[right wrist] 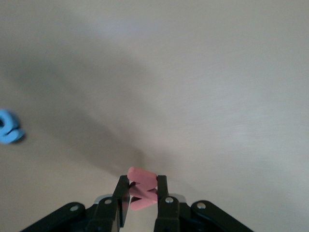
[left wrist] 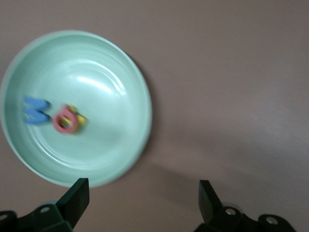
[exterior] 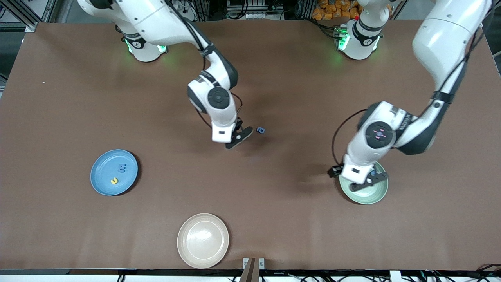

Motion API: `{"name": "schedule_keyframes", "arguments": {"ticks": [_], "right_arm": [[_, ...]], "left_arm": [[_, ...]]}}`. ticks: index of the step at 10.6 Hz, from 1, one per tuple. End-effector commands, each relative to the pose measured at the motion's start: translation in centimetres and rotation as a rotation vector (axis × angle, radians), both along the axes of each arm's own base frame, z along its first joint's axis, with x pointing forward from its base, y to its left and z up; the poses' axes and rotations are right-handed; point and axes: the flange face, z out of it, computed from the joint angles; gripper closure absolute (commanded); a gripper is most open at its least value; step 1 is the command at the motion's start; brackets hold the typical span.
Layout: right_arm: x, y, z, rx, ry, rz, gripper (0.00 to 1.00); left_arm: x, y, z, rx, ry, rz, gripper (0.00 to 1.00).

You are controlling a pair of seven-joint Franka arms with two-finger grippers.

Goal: Sort upper and lower case letters into plates
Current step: 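Place the pink M on the blue plate while the left gripper reaches the R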

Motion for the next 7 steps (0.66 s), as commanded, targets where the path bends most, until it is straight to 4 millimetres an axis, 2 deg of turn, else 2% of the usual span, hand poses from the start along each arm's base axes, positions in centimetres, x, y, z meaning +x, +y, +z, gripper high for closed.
{"name": "schedule_keyframes", "arguments": {"ticks": [1, 4, 6, 7], "right_arm": [[4.2, -6.3, 3.3, 0.024, -0.019, -0.111, 1.00], [9.4, -15.9, 3.5, 0.028, -0.037, -0.286, 1.00], [11.8, -22.2, 3.7, 0.027, -0.057, -0.385, 1.00], [12.9, -26.6, 3.7, 0.024, -0.057, -0.442, 1.00]], "left_arm": [[-2.0, -6.6, 0.9, -0.019, -0.027, 0.089, 0.00], [-6.6, -16.2, -0.3, -0.063, -0.017, 0.254, 0.00], [-9.8, -21.3, -0.5, -0.095, 0.005, 0.374, 0.00], [-11.1, -23.2, -1.0, -0.107, 0.022, 0.434, 0.00]]}}
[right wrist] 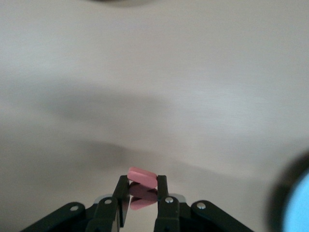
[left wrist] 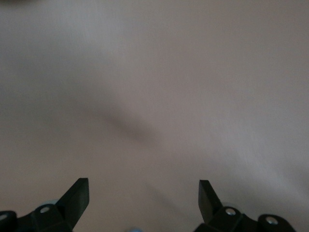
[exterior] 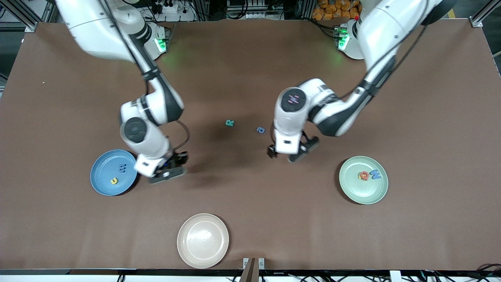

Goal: Sort upper and lower case letters into plates
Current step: 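Place the pink M on the blue plate while the left gripper reaches the R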

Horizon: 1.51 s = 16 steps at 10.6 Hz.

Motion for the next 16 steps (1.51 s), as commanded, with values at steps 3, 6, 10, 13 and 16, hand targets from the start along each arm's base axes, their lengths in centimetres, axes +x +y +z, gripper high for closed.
{"name": "schedule_keyframes", "arguments": {"ticks": [3, 6, 10, 13, 16], "right_arm": [[1.4, -10.9, -0.4, 0.004, 0.018, -0.160, 1.00], [1.1, -16.1, 0.2, -0.058, 0.058, -0.198, 1.00], [0.4, -22.8, 0.0, -0.135, 0.110, -0.200, 1.00], [0.2, -25.2, -0.2, -0.130, 0.120, -0.201, 0.39], [0.3, -25.2, -0.3, -0.117, 0.119, -0.208, 0.00]], "left_arm": [[-4.3, -8.5, -2.7, -0.040, 0.036, 0.251, 0.00], [-6.7, -13.1, -5.9, -0.025, 0.038, 0.350, 0.00], [-8.3, -15.4, -6.4, -0.039, 0.103, 0.444, 0.00], [-8.7, -16.9, -7.0, -0.066, 0.117, 0.523, 0.00], [-9.1, -17.2, -8.3, -0.072, 0.118, 0.581, 0.00]]}}
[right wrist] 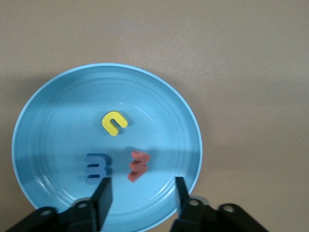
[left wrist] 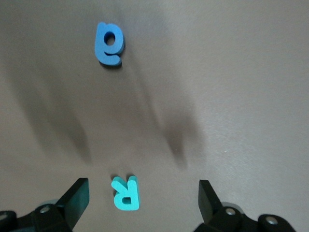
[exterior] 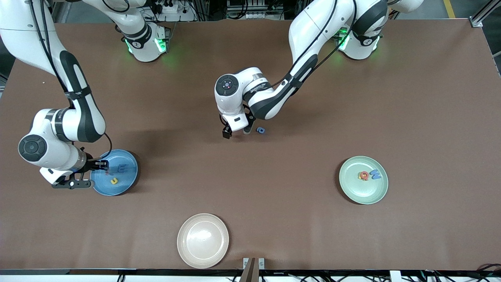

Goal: Sort upper and lower case letters into plates
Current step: 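Grasp the teal R with the left gripper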

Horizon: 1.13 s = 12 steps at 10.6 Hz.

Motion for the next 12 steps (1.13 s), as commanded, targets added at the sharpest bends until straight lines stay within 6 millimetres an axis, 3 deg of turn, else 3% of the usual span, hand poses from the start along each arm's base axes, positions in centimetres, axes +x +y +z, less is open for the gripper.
{"name": "schedule_keyframes", "arguments": {"ticks": [1, 5, 12], "right_arm": [[-0.3, 1.0, 0.6, 0.014, 0.000, 0.022, 0.00], [-0.4, 1.3, 0.3, 0.035, 0.004, 0.012, 0.00], [-0.5, 1.5, -0.1, 0.035, 0.012, 0.019, 0.00]], "left_arm": [[0.2, -0.7, -0.7, -0.015, 0.004, 0.061, 0.00], [-1.4, -1.8, -1.4, -0.012, 0.008, 0.069, 0.00], [-2.3, -2.2, -2.9, -0.013, 0.014, 0.060, 0.00]]}}
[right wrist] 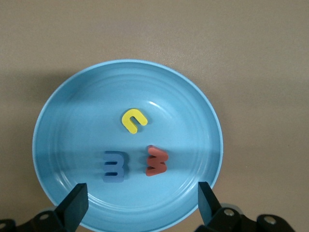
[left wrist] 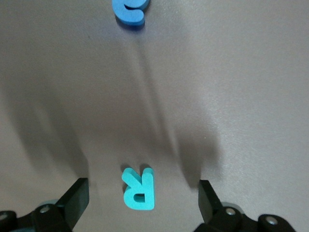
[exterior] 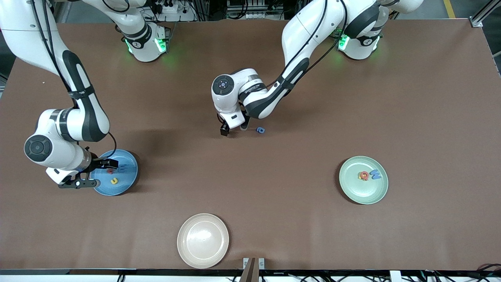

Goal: Sort upper and lower case letters into plates
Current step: 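Grasp the teal R with the left gripper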

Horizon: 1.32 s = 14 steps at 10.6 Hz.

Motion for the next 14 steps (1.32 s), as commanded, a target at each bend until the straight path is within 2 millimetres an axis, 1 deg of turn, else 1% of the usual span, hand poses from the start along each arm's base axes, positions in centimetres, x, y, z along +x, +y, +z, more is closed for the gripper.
{"name": "schedule_keyframes", "arguments": {"ticks": [1, 2, 3, 5, 6, 7, 8, 9, 10, 11, 13, 14], "right_arm": [[-0.3, -0.1, 0.3, 0.016, 0.002, 0.000, 0.00], [-0.3, -0.1, 0.4, 0.015, 0.001, 0.000, 0.00], [-0.3, -0.1, 0.3, 0.016, 0.002, 0.000, 0.00], [-0.3, 0.1, 0.4, 0.016, 0.001, 0.003, 0.00], [-0.3, 0.1, 0.4, 0.016, 0.002, 0.002, 0.00], [-0.3, 0.4, 0.4, 0.017, 0.001, 0.007, 0.00], [-0.3, 0.9, 0.5, 0.018, 0.001, 0.014, 0.00], [-0.2, 1.7, 0.7, 0.020, -0.003, 0.025, 0.00], [0.0, 3.8, 1.1, 0.019, -0.006, 0.052, 0.00], [0.2, 5.7, 1.5, 0.018, -0.014, 0.075, 0.00], [0.3, 9.5, 1.9, 0.036, -0.024, 0.116, 0.00], [0.4, 11.5, 2.3, 0.060, -0.031, 0.125, 0.00]], "left_arm": [[0.0, -0.6, 0.0, -0.012, 0.002, 0.022, 0.12], [0.0, -0.6, 0.0, -0.012, 0.002, 0.022, 0.32], [0.0, -0.6, 0.0, -0.012, 0.002, 0.022, 0.48], [-0.3, -0.7, -0.5, -0.008, 0.006, 0.017, 0.75], [-0.7, -1.0, -0.5, -0.011, 0.003, 0.003, 0.96], [-0.6, -1.0, -0.3, -0.010, -0.007, -0.012, 1.00], [0.0, -0.8, 0.5, -0.018, -0.015, -0.015, 1.00], [1.1, -0.3, 1.7, -0.023, -0.027, -0.037, 1.00], [2.9, 0.9, 3.8, -0.022, -0.043, -0.072, 1.00], [3.8, 1.7, 5.9, -0.005, -0.050, -0.154, 1.00], [7.1, 4.9, 10.0, 0.019, -0.064, -0.326, 1.00], [9.7, 7.9, 11.7, 0.039, -0.041, -0.396, 1.00]]}}
